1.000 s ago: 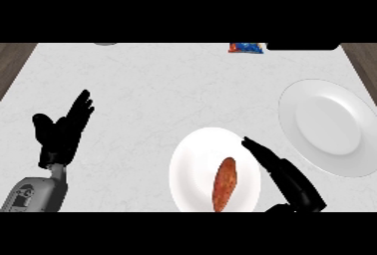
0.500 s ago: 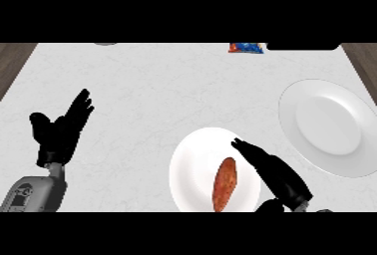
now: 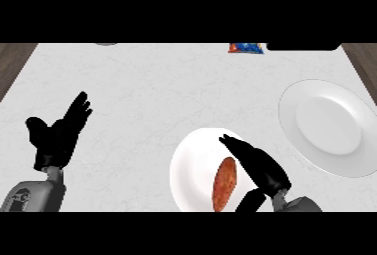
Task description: Pick the sweet potato from the plate and place it in the plate
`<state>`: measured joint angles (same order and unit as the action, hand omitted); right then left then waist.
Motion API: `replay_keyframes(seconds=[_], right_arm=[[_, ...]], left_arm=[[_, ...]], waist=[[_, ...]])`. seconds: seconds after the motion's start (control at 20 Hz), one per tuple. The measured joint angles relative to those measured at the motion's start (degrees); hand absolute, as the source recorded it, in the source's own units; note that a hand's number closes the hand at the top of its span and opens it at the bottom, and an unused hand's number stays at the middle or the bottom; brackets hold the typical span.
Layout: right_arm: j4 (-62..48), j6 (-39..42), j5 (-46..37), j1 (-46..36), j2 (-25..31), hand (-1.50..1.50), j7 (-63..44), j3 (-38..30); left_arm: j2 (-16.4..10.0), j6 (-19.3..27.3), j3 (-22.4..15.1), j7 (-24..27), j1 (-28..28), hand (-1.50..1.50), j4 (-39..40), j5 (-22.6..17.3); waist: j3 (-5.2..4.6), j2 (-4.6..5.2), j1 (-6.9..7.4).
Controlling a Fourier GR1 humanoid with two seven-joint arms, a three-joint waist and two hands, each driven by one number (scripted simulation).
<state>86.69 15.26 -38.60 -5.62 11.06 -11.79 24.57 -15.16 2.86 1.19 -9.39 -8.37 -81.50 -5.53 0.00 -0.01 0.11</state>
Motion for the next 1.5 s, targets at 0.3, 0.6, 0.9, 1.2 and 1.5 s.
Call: replay_keyframes(seconds=[0.3,0.6,0.9,1.2,1.5], right_arm=[[-3.9,0.37,-3.91,-1.84,-2.8,-1.5,0.28,-0.3],[-4.39,2.32,-6.45,-1.11,-2.61,1.5,2.96,1.75],[-5.37,2.34,-8.23,-1.9,-3.52,1.5,6.2,2.12],[-3.91,-0.64,-10.22,-0.48,-5.19,1.5,6.96,1.9],[-7.5,-8.26,-14.09,-6.27,-9.21,1.5,-2.52,-0.13]], left_arm=[[1.0,-0.71,1.37,-0.28,-1.66,0.0,1.03,1.44],[1.46,-1.44,2.06,-0.03,-1.59,0.0,1.56,2.26],[2.1,-2.14,2.13,-0.27,-0.96,0.0,0.41,2.73],[2.29,-2.13,3.06,-0.82,-2.33,0.0,1.34,3.2],[1.98,-2.91,3.61,-0.67,-2.22,0.0,1.49,3.01]], waist=[[0.0,0.01,-0.06],[-0.3,-0.32,-0.15],[-0.56,-0.57,-0.16],[-0.46,-0.44,-0.29],[-0.11,-0.05,0.18]])
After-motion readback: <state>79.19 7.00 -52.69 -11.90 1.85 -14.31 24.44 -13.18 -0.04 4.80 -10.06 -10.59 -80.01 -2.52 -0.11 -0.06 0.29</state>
